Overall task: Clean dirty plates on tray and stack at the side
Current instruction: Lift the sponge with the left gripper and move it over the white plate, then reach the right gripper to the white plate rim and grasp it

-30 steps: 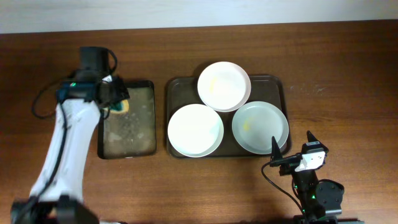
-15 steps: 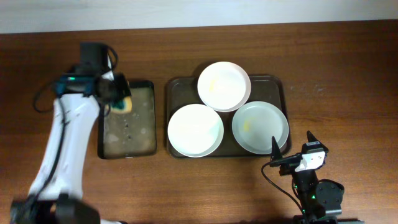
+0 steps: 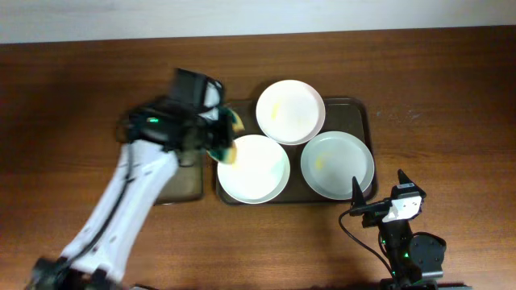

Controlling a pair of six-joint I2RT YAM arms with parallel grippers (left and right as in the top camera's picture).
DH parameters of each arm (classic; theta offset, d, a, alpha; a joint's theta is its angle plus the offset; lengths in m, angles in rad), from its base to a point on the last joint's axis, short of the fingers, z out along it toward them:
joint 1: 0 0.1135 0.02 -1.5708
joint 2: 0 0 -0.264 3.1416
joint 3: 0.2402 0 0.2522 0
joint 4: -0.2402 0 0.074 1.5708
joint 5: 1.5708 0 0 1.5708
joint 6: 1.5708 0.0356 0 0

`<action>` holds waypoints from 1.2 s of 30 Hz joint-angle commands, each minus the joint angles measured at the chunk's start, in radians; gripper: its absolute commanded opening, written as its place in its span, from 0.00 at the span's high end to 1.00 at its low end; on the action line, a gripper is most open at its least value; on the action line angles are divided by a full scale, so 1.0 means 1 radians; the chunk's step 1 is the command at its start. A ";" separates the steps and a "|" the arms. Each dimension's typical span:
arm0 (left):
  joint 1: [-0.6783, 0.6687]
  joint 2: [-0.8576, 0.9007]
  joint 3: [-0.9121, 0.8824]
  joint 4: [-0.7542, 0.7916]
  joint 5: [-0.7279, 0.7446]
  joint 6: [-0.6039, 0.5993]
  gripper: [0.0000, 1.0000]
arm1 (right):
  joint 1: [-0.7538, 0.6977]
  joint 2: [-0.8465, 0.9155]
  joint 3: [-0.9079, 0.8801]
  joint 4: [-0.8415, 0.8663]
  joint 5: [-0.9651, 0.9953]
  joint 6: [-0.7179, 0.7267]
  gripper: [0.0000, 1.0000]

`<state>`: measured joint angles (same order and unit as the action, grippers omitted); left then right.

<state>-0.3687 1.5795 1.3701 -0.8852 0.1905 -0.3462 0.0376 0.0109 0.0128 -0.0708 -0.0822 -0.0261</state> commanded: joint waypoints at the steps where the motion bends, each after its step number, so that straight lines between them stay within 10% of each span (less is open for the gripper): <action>1: -0.080 0.107 -0.100 0.107 -0.023 -0.072 1.00 | 0.006 -0.005 -0.007 -0.002 0.008 0.004 0.02; 13: -0.165 0.297 -0.110 0.237 -0.049 -0.088 1.00 | 0.006 -0.005 -0.007 0.018 0.003 0.009 0.02; 20: -0.165 0.297 -0.110 0.239 -0.084 -0.088 1.00 | 0.008 -0.005 -0.007 0.122 -0.531 0.443 0.02; 26: -0.165 0.297 -0.110 0.241 -0.108 -0.088 1.00 | -0.003 -0.003 0.080 0.499 -0.446 0.562 0.02; 36: -0.165 0.297 -0.110 0.237 -0.121 -0.088 1.00 | -0.138 0.622 0.951 -0.664 -0.359 0.013 0.02</action>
<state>-0.5362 1.8736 1.2583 -0.6472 0.0761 -0.4244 -0.0727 0.4122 0.7555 -0.5694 -0.4702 0.1993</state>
